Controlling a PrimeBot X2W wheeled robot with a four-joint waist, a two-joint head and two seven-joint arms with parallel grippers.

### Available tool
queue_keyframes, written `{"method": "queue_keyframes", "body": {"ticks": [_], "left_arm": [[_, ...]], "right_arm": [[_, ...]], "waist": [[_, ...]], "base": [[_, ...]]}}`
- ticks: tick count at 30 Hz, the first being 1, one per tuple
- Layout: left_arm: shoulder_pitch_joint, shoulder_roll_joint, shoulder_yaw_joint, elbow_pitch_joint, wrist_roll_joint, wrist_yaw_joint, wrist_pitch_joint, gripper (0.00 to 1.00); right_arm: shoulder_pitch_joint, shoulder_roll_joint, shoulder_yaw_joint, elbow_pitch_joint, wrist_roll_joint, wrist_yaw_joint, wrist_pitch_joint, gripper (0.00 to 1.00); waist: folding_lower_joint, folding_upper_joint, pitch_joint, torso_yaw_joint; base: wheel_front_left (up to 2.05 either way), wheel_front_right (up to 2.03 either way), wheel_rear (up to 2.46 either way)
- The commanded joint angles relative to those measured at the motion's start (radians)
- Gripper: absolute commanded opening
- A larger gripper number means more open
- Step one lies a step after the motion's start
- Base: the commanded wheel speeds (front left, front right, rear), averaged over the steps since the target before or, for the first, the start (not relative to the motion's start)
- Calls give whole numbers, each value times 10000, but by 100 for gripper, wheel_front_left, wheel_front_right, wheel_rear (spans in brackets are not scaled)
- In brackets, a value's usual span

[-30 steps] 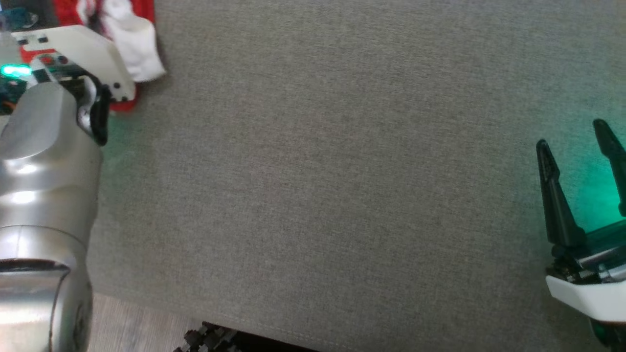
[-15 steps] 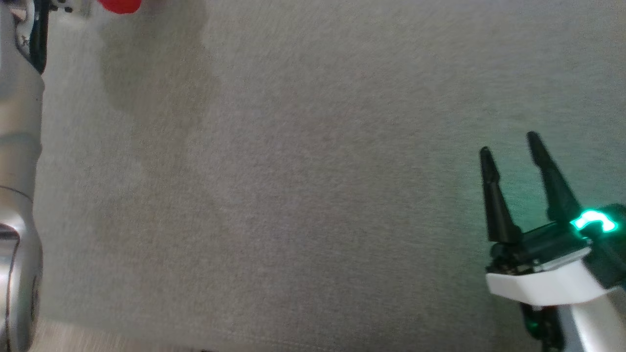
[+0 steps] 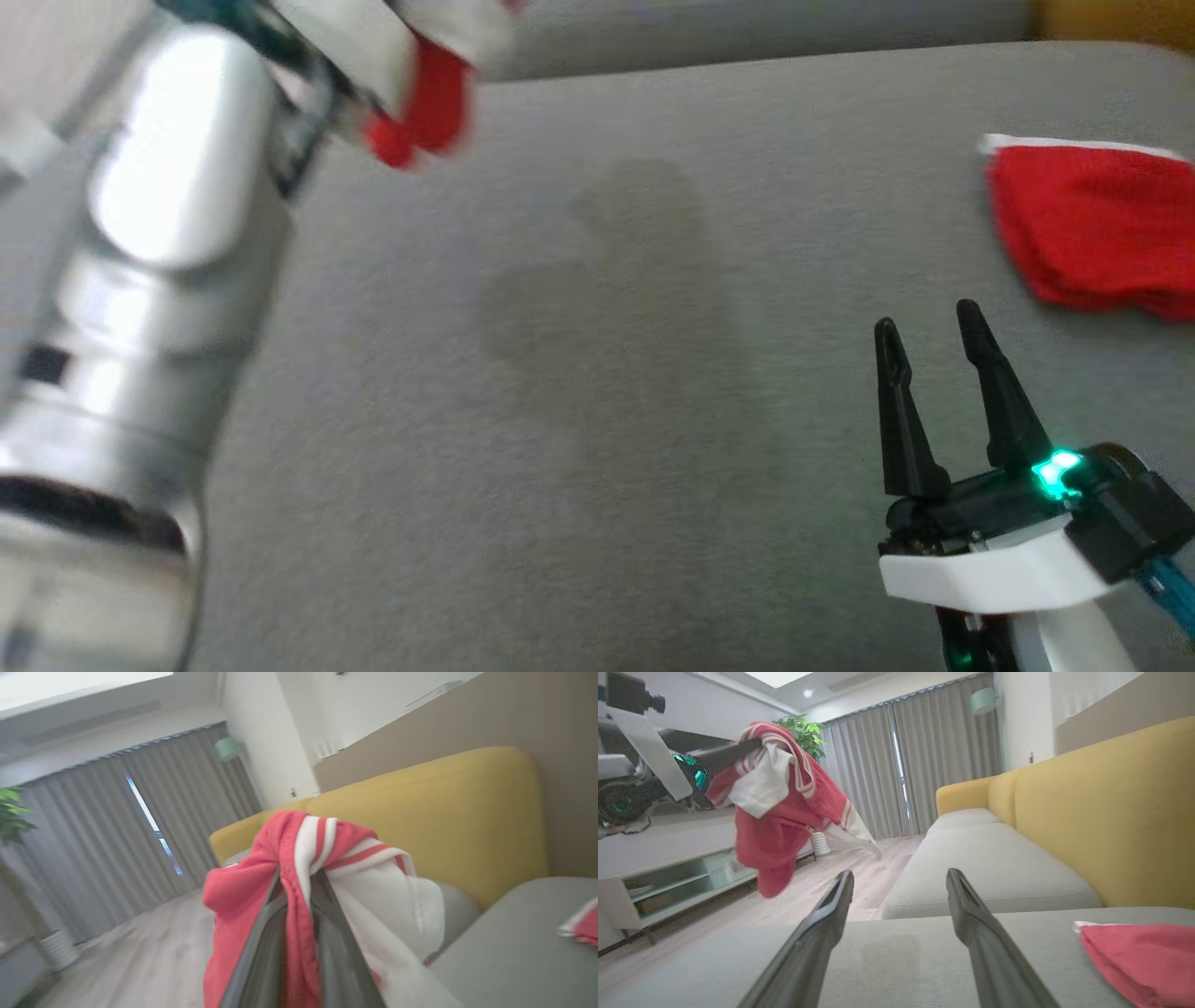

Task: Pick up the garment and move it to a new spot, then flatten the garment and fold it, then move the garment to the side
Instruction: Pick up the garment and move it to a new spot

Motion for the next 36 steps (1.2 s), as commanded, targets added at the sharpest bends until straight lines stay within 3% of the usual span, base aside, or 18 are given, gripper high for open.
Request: {"method": "queue_keyframes", "body": {"ticks": [1,8,13,17,18,19,24,30,36], "left_arm": [[-189,325,141,-465,-245,23,107,0],[2292,152,-1206,-1574,-824,96,560,0],[4690,-184,-1785,-1258,-738,917,-10,0],[5950,-470,-1667,-677,-943,1633,-941,0],[6141,-558,-1604,-564,-1025,1738,-1168,4],[6268,-618,-1579,-494,-1049,1809,-1369,100],[7020,-854,-648,-949,-1600,2395,-1927,100],[8686,-697,587,-3707,-992,3093,-1959,100],[10281,-705,1670,-5661,-356,3368,-1961,100]], "right_arm": [[-145,51,164,-337,63,69,-103,100],[96,147,137,-463,115,69,-104,100],[36,177,139,-424,186,69,-104,100],[55,188,63,-283,249,69,-104,100],[83,189,19,-231,247,69,-104,100],[123,191,-22,-166,269,69,-104,100],[379,194,-13,371,363,69,-104,100],[623,195,-289,1024,471,69,-104,100],[800,195,-760,1368,432,69,-105,100]], "waist": [[3,-1,-681,-924],[3,-1,-463,-1474],[3,-1,-117,-1695],[3,-1,5,-1614],[3,-1,-15,-1536],[3,-1,-63,-1438],[3,-1,-831,-912],[3,-1,-1694,-48],[3,-1,-2186,556]], "base": [[0,0,0],[0,0,0],[0,0,0],[0,0,0],[0,0,0],[0,0,0],[0,0,0],[0,0,0],[0,0,0]]}}
